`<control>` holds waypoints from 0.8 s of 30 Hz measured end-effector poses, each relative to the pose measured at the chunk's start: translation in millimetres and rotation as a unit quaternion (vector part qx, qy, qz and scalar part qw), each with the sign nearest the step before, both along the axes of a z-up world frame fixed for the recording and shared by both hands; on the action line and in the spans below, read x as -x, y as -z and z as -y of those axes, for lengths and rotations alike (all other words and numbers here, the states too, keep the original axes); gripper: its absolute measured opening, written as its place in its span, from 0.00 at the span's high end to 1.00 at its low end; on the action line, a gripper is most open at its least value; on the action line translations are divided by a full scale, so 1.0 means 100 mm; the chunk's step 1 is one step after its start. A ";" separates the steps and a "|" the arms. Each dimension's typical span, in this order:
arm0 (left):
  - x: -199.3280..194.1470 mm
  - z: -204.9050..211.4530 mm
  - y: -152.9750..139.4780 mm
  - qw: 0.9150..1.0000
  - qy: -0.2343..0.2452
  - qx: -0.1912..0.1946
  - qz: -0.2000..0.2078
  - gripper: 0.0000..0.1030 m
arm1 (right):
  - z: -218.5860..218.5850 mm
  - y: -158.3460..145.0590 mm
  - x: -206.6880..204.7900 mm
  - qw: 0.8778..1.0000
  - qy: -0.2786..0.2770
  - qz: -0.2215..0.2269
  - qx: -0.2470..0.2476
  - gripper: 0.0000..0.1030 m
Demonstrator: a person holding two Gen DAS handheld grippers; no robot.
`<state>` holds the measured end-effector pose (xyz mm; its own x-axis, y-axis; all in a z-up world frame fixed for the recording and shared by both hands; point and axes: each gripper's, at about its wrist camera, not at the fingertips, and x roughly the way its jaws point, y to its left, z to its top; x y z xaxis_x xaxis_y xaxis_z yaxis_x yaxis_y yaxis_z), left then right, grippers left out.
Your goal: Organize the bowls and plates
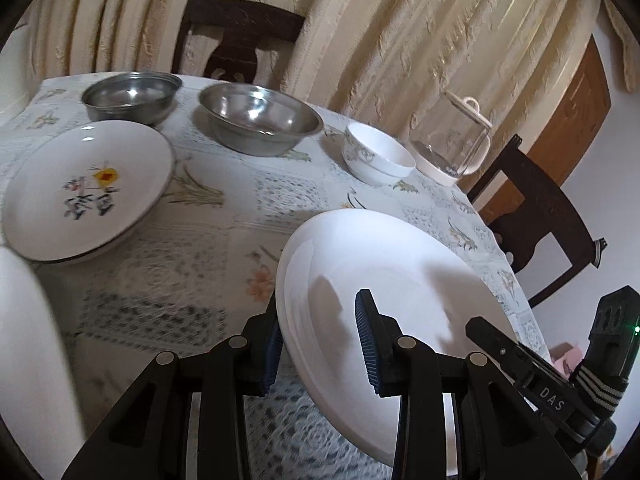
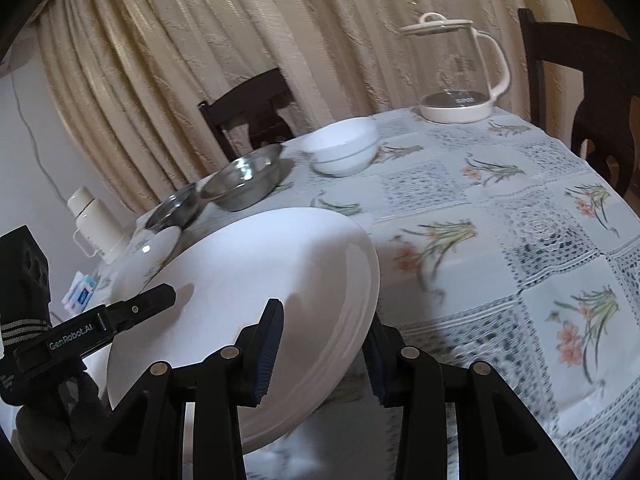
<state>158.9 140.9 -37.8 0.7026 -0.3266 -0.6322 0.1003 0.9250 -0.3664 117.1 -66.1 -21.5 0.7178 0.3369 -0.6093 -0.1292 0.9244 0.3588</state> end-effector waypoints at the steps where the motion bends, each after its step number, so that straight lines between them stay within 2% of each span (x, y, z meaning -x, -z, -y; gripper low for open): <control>1: 0.04 -0.04 -0.02 1.000 -0.004 0.000 0.002 0.66 | -0.03 -0.01 0.02 1.000 -0.004 0.002 -0.001 0.60; 12: 0.53 -0.57 -0.11 0.998 -0.055 -0.002 0.009 0.66 | -0.53 -0.13 0.22 0.998 -0.061 0.014 -0.016 0.60; 24: 0.99 -1.26 -0.11 0.993 -0.117 0.004 0.014 0.66 | -1.17 -0.14 0.35 0.991 -0.131 0.009 -0.013 0.60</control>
